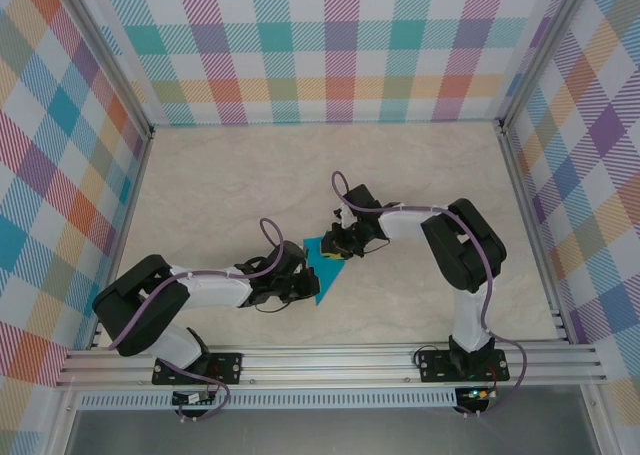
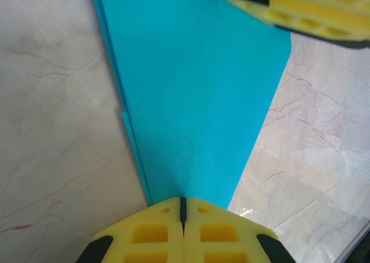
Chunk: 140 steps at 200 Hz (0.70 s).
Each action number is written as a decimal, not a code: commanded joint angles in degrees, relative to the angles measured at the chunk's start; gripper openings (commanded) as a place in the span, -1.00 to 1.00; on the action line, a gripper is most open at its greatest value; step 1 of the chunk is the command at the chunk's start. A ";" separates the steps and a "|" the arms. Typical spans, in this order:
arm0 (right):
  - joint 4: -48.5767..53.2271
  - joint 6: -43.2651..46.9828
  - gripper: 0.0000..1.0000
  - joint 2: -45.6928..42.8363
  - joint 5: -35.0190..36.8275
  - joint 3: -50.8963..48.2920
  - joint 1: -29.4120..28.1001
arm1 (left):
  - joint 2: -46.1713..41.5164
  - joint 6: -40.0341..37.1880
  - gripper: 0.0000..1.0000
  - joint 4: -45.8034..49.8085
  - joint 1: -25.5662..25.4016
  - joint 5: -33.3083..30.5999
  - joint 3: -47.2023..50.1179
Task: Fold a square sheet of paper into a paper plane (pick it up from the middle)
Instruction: Fourth fold the wing at the center of the table.
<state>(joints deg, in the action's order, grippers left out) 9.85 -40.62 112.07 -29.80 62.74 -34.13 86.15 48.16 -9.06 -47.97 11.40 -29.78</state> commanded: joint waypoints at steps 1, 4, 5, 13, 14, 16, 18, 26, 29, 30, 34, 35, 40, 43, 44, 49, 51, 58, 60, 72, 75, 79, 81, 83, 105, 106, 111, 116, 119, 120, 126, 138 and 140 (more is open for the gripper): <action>0.10 1.27 -0.60 -0.94 3.59 1.52 1.87 | 3.89 -0.73 -1.00 11.82 -0.55 -2.00 3.52; 0.07 1.18 -0.60 -1.42 3.36 1.26 1.87 | 3.86 -0.77 -1.00 11.79 -0.52 -1.95 3.50; 0.03 1.21 -0.60 -1.60 3.26 1.16 1.87 | 3.85 -0.82 -1.00 11.79 -0.49 -1.93 3.50; -0.27 1.24 -0.60 -3.06 2.36 0.41 1.87 | 3.69 -0.84 -1.00 11.87 -0.46 -1.99 3.43; -0.31 1.24 -0.59 -3.29 2.24 0.26 1.87 | 3.68 -0.82 -1.00 11.87 -0.46 -1.99 3.42; -0.41 1.25 -0.59 -3.69 1.86 -0.01 1.87 | 3.68 -0.93 -1.00 11.87 -0.44 -1.99 3.41; -0.59 1.25 -0.59 -4.07 1.61 -0.21 1.87 | 3.68 -0.96 -1.00 11.87 -0.46 -1.99 3.37; -1.12 1.28 -0.58 -5.57 0.99 -1.27 1.88 | 3.63 -1.05 -1.00 12.34 -0.48 -1.99 3.07; -1.22 1.33 -0.58 -6.26 0.95 -1.56 1.87 | 3.59 -1.25 -1.00 12.55 -0.49 -1.99 2.99; -1.23 1.37 -0.58 -6.48 0.96 -1.65 1.87 | 3.59 -1.28 -1.00 12.56 -0.52 -2.04 2.98; -1.30 1.31 -0.58 -7.19 0.97 -2.01 1.86 | 3.50 -1.32 -1.00 12.74 -0.46 -2.08 2.83; -1.27 1.37 -0.58 -7.33 0.97 -2.10 1.87 | 3.54 -1.36 -1.00 12.79 -0.42 -2.08 2.81; -1.41 1.62 -0.58 -8.03 0.98 -2.41 1.87 | 3.50 -1.62 -1.00 13.07 -0.50 -2.08 2.72; -1.55 1.67 -0.58 -8.35 0.91 -2.59 1.87 | 3.43 -1.71 -1.00 13.18 -0.47 -2.09 2.63; -1.57 1.68 -0.58 -8.40 0.85 -2.60 1.87 | 3.42 -1.73 -1.00 13.23 -0.47 -2.09 2.63; -1.63 1.93 -0.59 -8.60 0.68 -2.62 1.88 | 3.43 -1.83 -1.00 13.49 -0.51 -2.06 2.49; -1.64 1.99 -0.60 -8.55 0.46 -2.62 1.87 | 3.35 -1.84 -1.00 13.46 -0.47 -2.03 2.46; -1.67 2.23 -0.62 -8.26 -0.27 -2.33 1.87 | 3.26 -2.08 -1.00 13.74 -0.52 -2.02 2.36; -1.76 2.28 -0.62 -8.09 -0.57 -2.24 1.87 | 3.24 -2.08 -1.00 13.83 -0.48 -2.07 2.36; -2.75 2.24 -0.67 -6.73 -2.41 -1.69 1.66 | 3.06 -2.10 -1.00 13.98 -0.44 -2.04 2.25; -3.00 2.06 -0.67 -6.38 -2.79 -1.58 1.57 | 3.02 -2.12 -1.00 14.10 -0.42 -2.00 2.27; -3.35 1.92 -0.68 -5.86 -3.24 -1.27 1.48 | 2.97 -2.11 -1.00 14.09 -0.53 -2.05 2.25; -3.48 1.94 -0.68 -5.60 -3.35 -1.19 1.40 | 2.93 -2.11 -1.00 14.21 -0.52 -2.03 2.26; -3.62 1.95 -0.69 -5.30 -3.51 -1.01 1.36 | 2.92 -2.11 -1.00 14.21 -0.46 -2.00 2.22; -3.80 1.85 -0.70 -2.38 -4.35 0.81 0.60 | 2.71 -2.20 -1.00 14.77 -0.51 -2.23 1.94; -3.79 1.81 -0.70 -2.29 -4.32 0.89 0.58 | 2.66 -2.20 -1.00 14.82 -0.53 -2.24 1.93; -3.75 1.81 -0.70 -1.55 -4.32 1.33 0.56 | 2.71 -2.20 -1.00 14.80 -0.51 -2.18 2.00; -3.76 1.82 -0.70 -0.88 -4.39 1.70 0.56 | 2.72 -2.21 -1.00 14.86 -0.51 -2.24 1.94; -3.65 1.86 -0.70 -0.50 -4.39 1.95 0.56 | 2.71 -2.32 -1.00 14.94 -0.49 -2.22 1.88; -3.67 1.86 -0.70 -0.39 -4.39 2.04 0.56 | 2.75 -2.34 -1.00 14.94 -0.48 -2.20 1.85; -3.61 1.82 -0.70 0.28 -4.18 2.43 0.56 | 2.71 -2.37 -1.00 15.08 -0.46 -2.18 1.90; -2.92 2.07 -0.70 1.24 -3.34 3.20 0.56 | 2.84 -2.46 -1.00 15.31 -0.44 -2.16 1.83; -2.73 2.16 -0.70 1.36 -3.14 3.34 0.56 | 2.81 -2.39 -1.00 15.35 -0.52 -2.17 1.83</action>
<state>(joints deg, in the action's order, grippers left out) 6.72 -39.75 111.13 -32.40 63.53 -33.12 86.15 47.03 -7.44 -47.97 11.35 -30.59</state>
